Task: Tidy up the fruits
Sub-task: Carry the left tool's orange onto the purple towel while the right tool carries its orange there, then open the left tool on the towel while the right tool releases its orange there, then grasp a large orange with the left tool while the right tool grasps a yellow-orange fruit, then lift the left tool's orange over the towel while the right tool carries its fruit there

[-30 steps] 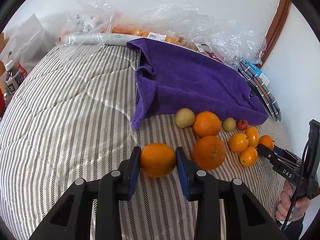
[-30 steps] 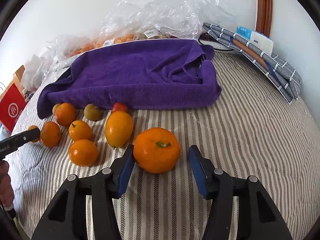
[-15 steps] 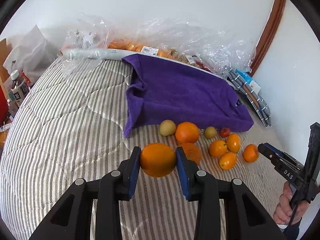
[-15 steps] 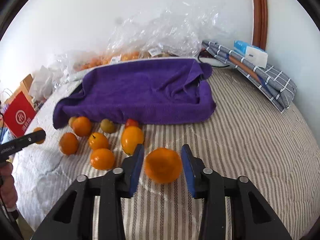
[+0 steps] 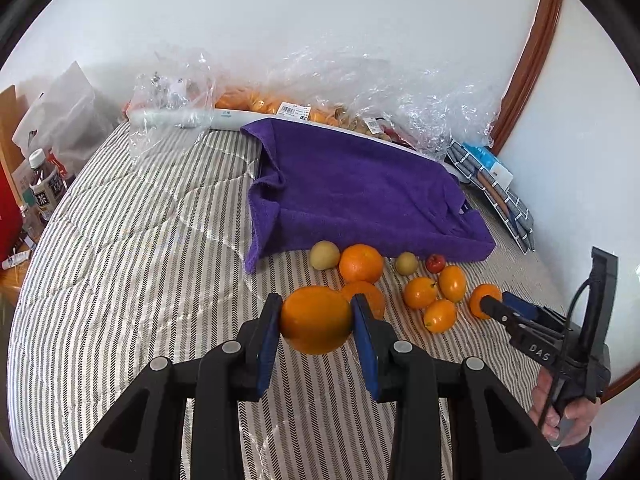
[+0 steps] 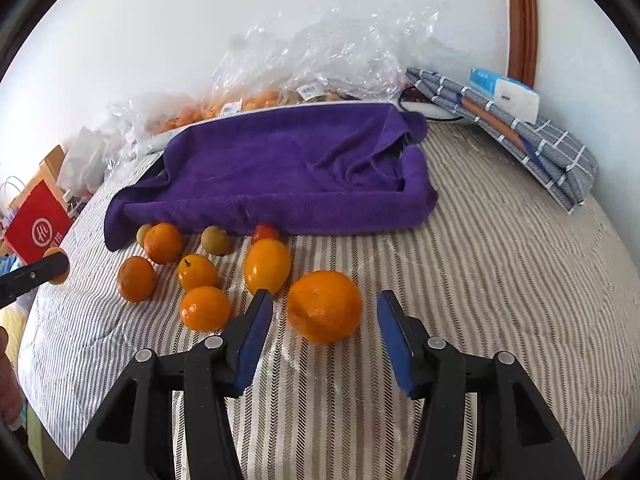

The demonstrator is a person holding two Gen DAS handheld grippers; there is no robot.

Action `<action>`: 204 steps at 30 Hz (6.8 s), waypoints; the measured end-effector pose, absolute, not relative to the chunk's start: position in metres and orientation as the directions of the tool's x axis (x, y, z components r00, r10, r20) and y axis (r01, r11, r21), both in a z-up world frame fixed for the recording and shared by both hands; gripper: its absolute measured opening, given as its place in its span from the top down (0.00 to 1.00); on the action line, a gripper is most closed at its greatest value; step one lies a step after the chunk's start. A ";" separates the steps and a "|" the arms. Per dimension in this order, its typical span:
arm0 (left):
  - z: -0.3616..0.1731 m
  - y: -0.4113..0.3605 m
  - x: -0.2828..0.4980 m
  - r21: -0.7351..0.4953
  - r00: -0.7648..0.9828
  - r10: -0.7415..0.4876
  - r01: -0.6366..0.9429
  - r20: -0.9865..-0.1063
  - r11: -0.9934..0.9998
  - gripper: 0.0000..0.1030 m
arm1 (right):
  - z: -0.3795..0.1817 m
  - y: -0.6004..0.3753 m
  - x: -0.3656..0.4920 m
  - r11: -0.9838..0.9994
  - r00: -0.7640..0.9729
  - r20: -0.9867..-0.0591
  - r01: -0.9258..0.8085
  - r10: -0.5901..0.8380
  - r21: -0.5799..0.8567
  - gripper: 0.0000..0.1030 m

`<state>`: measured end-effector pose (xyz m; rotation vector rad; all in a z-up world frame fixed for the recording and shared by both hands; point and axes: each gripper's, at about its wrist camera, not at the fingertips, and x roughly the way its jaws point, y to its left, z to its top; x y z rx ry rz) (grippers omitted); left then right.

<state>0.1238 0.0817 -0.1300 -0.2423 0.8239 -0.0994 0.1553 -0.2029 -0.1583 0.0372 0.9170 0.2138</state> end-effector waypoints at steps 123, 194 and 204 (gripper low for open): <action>-0.127 0.098 0.113 -0.164 0.653 -0.044 -0.124 -0.756 0.979 0.46 | -0.125 -0.185 0.125 0.981 0.620 -0.763 -0.163 0.183 0.103 0.40; -0.169 0.048 0.139 -0.296 0.758 -0.203 0.014 -0.619 0.955 0.62 | -0.166 -0.206 0.145 0.971 0.640 -0.730 -0.176 0.239 0.163 0.68; -0.164 0.050 0.133 -0.290 0.790 -0.186 0.010 -0.585 0.957 0.62 | -0.164 -0.208 0.143 0.963 0.646 -0.715 -0.188 0.268 0.190 0.68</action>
